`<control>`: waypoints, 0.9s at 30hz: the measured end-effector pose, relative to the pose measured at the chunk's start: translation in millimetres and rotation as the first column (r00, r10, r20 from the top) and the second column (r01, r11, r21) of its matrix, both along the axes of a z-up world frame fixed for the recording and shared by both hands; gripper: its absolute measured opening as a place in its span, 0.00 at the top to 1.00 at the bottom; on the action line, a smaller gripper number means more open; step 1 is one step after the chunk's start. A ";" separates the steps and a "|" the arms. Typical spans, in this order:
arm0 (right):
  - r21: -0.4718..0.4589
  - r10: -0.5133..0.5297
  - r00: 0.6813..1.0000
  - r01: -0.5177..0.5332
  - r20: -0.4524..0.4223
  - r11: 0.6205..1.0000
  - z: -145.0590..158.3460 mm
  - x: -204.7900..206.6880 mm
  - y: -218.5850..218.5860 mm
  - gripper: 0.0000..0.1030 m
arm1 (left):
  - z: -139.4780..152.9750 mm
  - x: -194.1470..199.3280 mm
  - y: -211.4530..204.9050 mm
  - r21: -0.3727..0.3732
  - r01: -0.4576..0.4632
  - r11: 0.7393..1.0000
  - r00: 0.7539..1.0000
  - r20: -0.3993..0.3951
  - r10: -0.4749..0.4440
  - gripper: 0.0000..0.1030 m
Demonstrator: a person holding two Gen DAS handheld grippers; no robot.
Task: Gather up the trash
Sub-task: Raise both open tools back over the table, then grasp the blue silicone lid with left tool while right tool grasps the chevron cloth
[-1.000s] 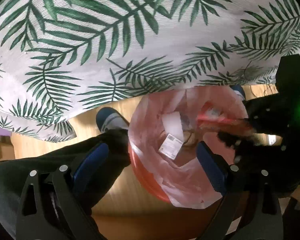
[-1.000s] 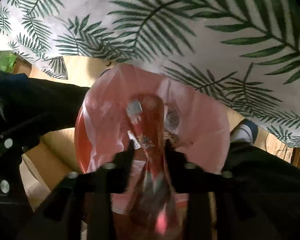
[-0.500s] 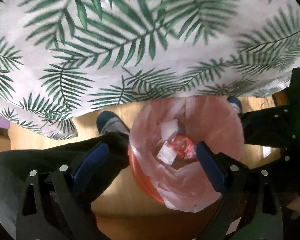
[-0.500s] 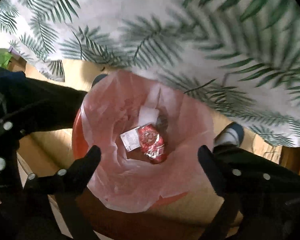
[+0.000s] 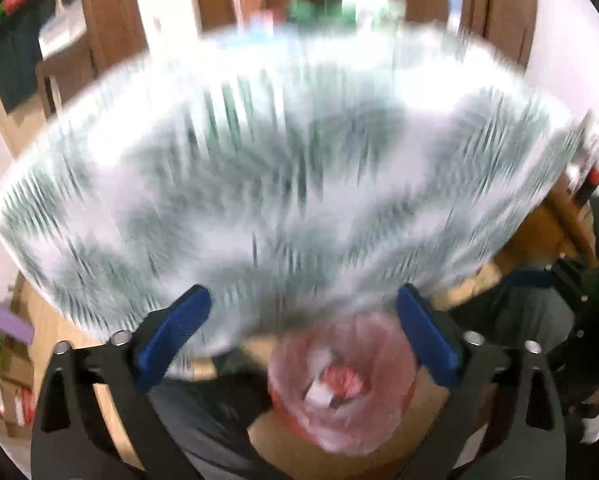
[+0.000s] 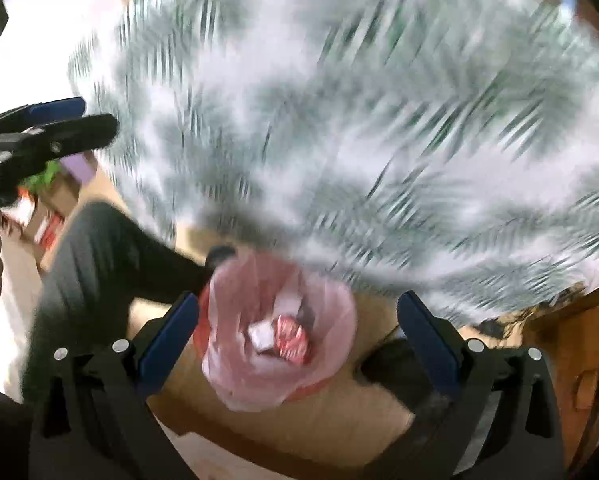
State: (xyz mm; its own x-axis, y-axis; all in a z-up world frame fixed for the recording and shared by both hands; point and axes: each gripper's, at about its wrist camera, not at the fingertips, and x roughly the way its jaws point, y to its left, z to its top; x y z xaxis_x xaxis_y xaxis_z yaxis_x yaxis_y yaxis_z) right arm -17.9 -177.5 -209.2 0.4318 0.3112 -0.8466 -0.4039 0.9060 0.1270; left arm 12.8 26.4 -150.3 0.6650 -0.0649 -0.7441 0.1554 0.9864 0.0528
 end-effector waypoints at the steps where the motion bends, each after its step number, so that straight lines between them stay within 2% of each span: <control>1: 0.003 -0.009 0.999 0.009 0.040 1.000 21.4 4.7 -6.0 0.05 | 18.9 5.3 0.9 -0.007 0.002 1.000 1.000 0.031 -0.002 0.06; 4: 0.013 -0.029 0.989 0.027 0.148 1.000 75.4 24.1 -19.0 0.05 | 65.1 27.8 1.2 -0.013 0.014 1.000 0.994 0.109 -0.013 0.06; 6: 0.045 -0.046 0.973 0.037 0.226 0.998 110.7 43.2 -26.2 0.05 | 85.3 50.4 -0.6 0.002 0.017 1.000 0.990 0.140 -0.017 0.06; 10: 0.011 -0.065 0.932 0.066 0.357 0.998 157.3 88.4 -28.4 0.05 | 106.3 100.5 -7.6 0.009 0.018 1.000 0.987 0.160 -0.020 0.06; 12: 0.008 -0.070 0.915 0.073 0.398 0.997 168.6 107.0 -26.5 0.05 | 107.7 123.0 -9.7 0.000 0.032 0.999 0.987 0.161 -0.032 0.06; 13: 0.010 -0.066 0.912 0.068 0.405 0.998 172.4 118.4 -24.2 0.05 | 108.1 141.7 -12.0 0.022 0.021 1.000 0.987 0.157 -0.024 0.06; 16: 0.019 -0.074 0.903 0.073 0.424 0.997 178.1 145.6 -22.5 0.05 | 97.3 180.6 -12.4 0.016 0.008 1.000 0.991 0.135 -0.011 0.06; 18: 0.036 -0.070 0.907 0.060 0.415 0.998 177.8 161.0 -23.4 0.05 | 89.4 200.1 -7.9 0.004 -0.007 1.000 0.993 0.120 0.007 0.14; 22: 0.036 -0.068 0.911 0.058 0.406 0.998 172.4 179.3 -22.0 0.05 | 74.7 227.8 0.2 -0.003 -0.035 0.999 0.995 0.088 0.035 0.21; 26: 0.040 -0.069 0.914 0.058 0.399 0.997 164.5 190.5 -25.6 0.05 | 66.1 239.9 -1.9 0.021 -0.029 0.999 0.997 0.067 0.028 0.47; 27: 0.042 -0.074 0.915 0.062 0.397 0.997 162.6 193.7 -27.1 0.05 | 64.4 241.6 -3.2 0.033 -0.027 0.999 0.998 0.062 0.025 0.47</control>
